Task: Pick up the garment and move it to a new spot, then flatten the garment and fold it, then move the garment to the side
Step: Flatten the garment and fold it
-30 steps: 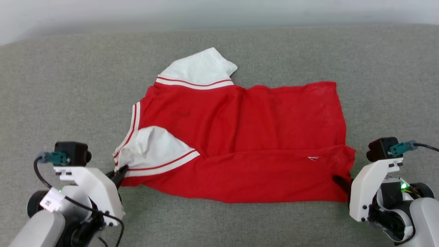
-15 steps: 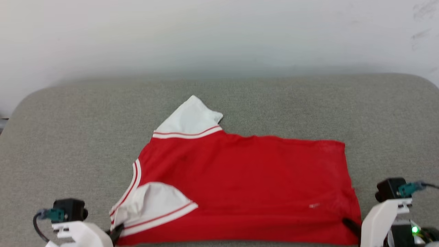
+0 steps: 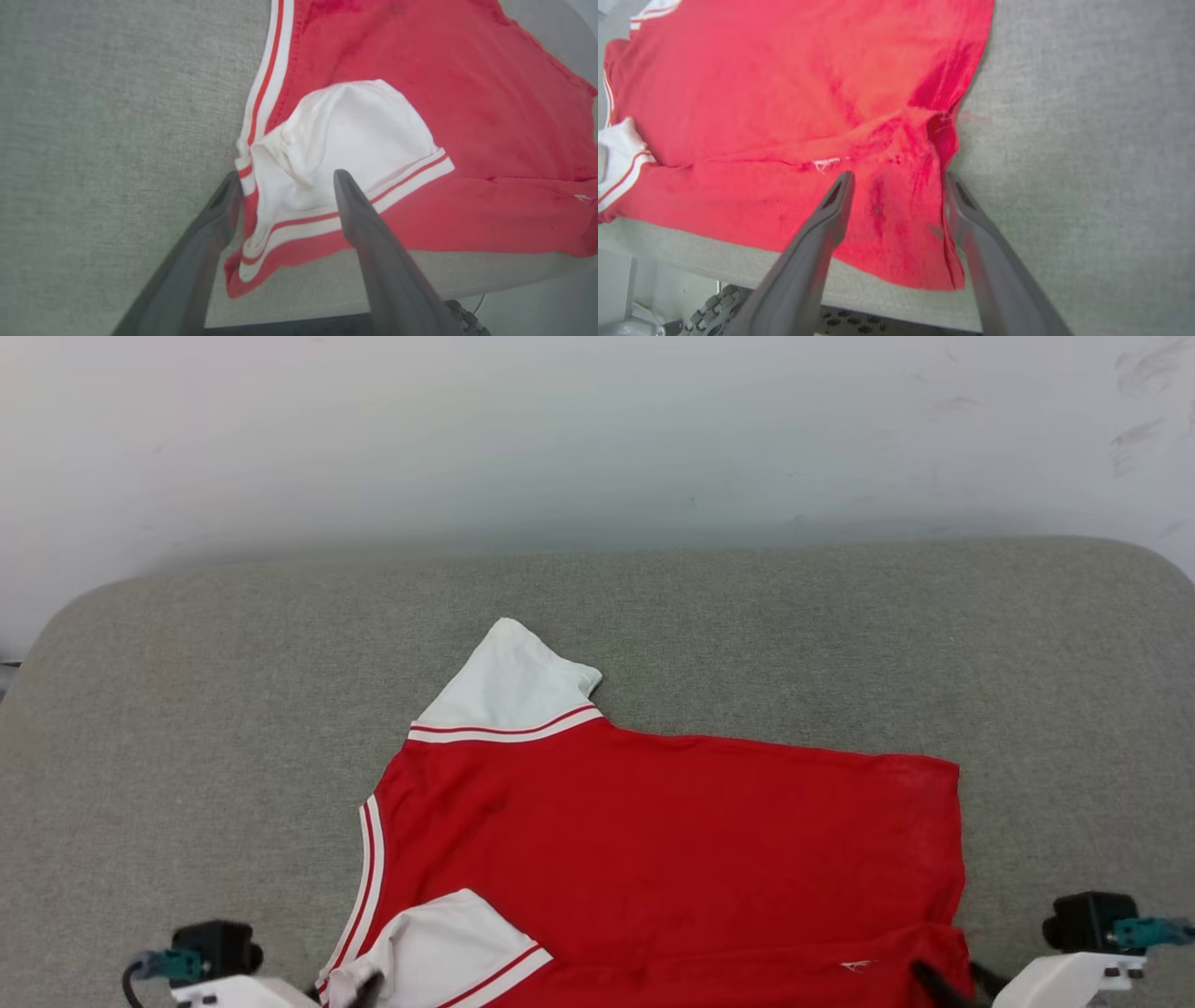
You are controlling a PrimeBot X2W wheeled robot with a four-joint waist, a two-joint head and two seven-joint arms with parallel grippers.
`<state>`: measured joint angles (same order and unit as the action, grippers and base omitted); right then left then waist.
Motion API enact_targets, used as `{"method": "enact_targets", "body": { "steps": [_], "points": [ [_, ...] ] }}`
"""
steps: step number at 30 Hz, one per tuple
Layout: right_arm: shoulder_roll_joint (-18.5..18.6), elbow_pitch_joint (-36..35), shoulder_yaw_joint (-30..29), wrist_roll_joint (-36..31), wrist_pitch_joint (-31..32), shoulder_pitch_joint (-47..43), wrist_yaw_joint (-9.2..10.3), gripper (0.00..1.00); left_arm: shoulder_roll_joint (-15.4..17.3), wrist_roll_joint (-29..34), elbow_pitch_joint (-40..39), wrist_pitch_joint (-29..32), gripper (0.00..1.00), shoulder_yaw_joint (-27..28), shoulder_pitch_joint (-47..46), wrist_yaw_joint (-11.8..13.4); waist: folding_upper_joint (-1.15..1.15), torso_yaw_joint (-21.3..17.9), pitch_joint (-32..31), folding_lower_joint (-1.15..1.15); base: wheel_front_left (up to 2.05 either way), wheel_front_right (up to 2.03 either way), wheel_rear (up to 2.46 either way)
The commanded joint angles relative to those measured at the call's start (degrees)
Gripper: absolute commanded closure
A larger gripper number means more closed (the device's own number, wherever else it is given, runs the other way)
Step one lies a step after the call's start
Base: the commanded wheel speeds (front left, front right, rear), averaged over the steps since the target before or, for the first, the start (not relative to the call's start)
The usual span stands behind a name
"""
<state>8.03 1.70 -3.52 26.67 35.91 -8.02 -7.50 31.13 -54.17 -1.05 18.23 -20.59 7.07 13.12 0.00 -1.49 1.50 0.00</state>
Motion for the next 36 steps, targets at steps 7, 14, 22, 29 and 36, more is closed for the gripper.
{"method": "enact_targets", "body": {
  "steps": [7,14,22,29,36],
  "points": [
    [-0.9,-1.8,-1.9,-2.2,-16.4,3.3,0.03,0.00,-0.4,7.3,1.1,-11.6,0.00,2.7,-5.6,0.9,0.00,-1.5,-0.4,0.00,0.00,0.00,0.00],
    [-0.8,-4.9,-1.6,-5.8,-27.0,7.2,0.03,0.00,-2.0,12.3,0.7,-20.6,0.00,3.8,-11.4,1.7,0.00,-2.6,1.6,0.00,0.00,0.00,0.00],
    [-2.3,-10.3,-2.1,-8.2,-32.2,13.5,0.03,0.00,-2.7,15.9,1.2,-24.5,0.00,4.7,-22.4,1.7,0.00,-4.6,11.0,0.00,0.00,0.00,0.00],
    [-3.6,-11.3,-0.6,-8.1,-33.4,19.5,0.03,0.00,1.9,11.7,6.8,-12.4,0.00,3.5,-37.9,-6.0,0.00,-8.7,20.4,0.00,0.00,0.00,0.00],
    [-4.2,-8.7,0.7,-7.4,-34.7,21.6,0.03,0.00,5.8,6.1,14.8,6.6,0.00,-0.2,-48.1,-12.0,0.00,-12.4,23.3,0.00,0.00,0.00,0.00]
  ]
}}
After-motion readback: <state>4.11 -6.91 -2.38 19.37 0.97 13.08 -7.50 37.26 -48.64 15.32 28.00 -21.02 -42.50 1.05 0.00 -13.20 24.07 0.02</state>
